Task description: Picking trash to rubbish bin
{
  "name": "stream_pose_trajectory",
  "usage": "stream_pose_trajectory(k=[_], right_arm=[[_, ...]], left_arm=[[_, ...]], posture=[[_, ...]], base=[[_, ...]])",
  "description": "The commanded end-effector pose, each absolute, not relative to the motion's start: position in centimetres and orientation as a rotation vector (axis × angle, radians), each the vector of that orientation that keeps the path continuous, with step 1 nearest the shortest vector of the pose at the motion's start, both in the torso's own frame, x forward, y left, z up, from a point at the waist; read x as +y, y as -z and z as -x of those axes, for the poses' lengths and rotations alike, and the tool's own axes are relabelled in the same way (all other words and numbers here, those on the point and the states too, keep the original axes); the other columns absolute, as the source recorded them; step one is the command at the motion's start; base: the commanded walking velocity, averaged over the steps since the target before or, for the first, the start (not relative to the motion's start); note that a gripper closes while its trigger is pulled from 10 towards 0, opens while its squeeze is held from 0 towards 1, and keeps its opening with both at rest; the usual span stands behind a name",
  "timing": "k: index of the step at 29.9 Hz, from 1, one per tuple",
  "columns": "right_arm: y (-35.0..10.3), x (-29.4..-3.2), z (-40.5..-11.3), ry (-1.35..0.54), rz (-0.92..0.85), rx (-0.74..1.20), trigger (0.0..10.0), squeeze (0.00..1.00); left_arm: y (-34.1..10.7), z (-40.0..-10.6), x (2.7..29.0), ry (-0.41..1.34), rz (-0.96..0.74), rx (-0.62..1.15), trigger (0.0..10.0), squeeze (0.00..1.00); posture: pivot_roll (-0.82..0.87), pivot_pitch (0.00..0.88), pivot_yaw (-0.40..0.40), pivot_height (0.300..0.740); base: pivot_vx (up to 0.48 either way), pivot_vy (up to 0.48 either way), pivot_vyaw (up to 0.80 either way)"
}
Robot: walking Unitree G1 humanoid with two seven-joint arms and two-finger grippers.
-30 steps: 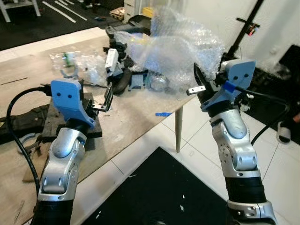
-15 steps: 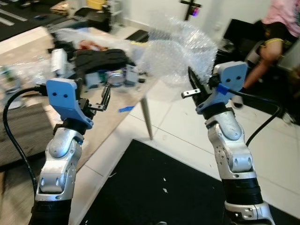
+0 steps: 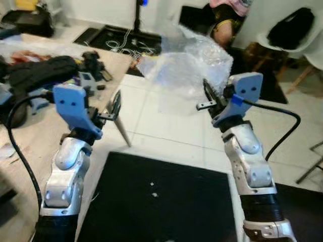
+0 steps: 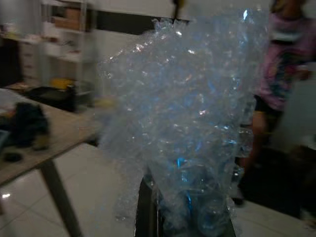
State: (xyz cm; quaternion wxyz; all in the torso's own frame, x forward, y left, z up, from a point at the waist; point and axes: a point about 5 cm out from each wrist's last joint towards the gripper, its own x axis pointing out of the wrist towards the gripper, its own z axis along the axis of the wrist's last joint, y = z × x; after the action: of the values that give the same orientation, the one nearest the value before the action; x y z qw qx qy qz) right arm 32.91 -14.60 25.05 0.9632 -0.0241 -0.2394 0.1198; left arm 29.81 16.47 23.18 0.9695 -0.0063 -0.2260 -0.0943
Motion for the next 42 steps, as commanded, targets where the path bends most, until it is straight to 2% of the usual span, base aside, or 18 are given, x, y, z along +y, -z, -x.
stream_pose_trajectory(k=[1,15,19,24,30,35,42], right_arm=[[-24.1,-14.6,-32.9,-0.251,0.056,-0.441,10.0,0.00],[-21.0,-14.6,-32.9,-0.261,0.049,-0.331,10.0,0.00],[-18.2,-15.2,-32.7,-0.252,0.054,-0.240,10.0,0.00],[-12.1,-16.4,-31.5,-0.260,0.083,-0.027,10.0,0.00],[-9.8,-16.9,-30.8,-0.264,0.112,0.054,10.0,0.00],[-8.6,-17.2,-30.5,-0.218,0.087,0.066,10.0,0.00],[-7.2,-17.1,-29.9,-0.166,0.033,0.074,10.0,0.00]], left_arm=[[-22.3,-29.8,16.5,0.184,0.007,-0.420,10.0,0.00],[-20.8,-29.7,16.6,0.184,0.008,-0.369,10.0,0.00],[-18.5,-29.4,16.9,0.171,0.001,-0.293,10.0,0.00],[-12.6,-27.8,17.9,0.125,-0.026,-0.096,10.0,0.00],[-10.6,-27.2,18.0,0.119,-0.046,-0.021,10.0,0.00],[-10.6,-27.6,17.8,0.162,-0.070,-0.017,10.0,0.00],[-10.1,-28.5,19.0,0.176,-0.105,0.002,10.0,0.00]], posture=[[0.02,0.145,-0.057,0.740],[0.02,0.148,-0.053,0.740],[0.02,0.145,-0.053,0.740],[0.03,0.143,-0.055,0.740],[0.04,0.144,-0.050,0.740],[0.05,0.133,0.003,0.740],[0.06,0.127,0.091,0.740]], base=[[0.000,0.000,-0.80],[0.000,0.000,-0.80],[0.000,0.000,-0.80],[0.000,0.000,-0.80],[0.000,0.000,-0.80],[0.000,0.000,-0.80],[0.000,0.000,-0.80]])
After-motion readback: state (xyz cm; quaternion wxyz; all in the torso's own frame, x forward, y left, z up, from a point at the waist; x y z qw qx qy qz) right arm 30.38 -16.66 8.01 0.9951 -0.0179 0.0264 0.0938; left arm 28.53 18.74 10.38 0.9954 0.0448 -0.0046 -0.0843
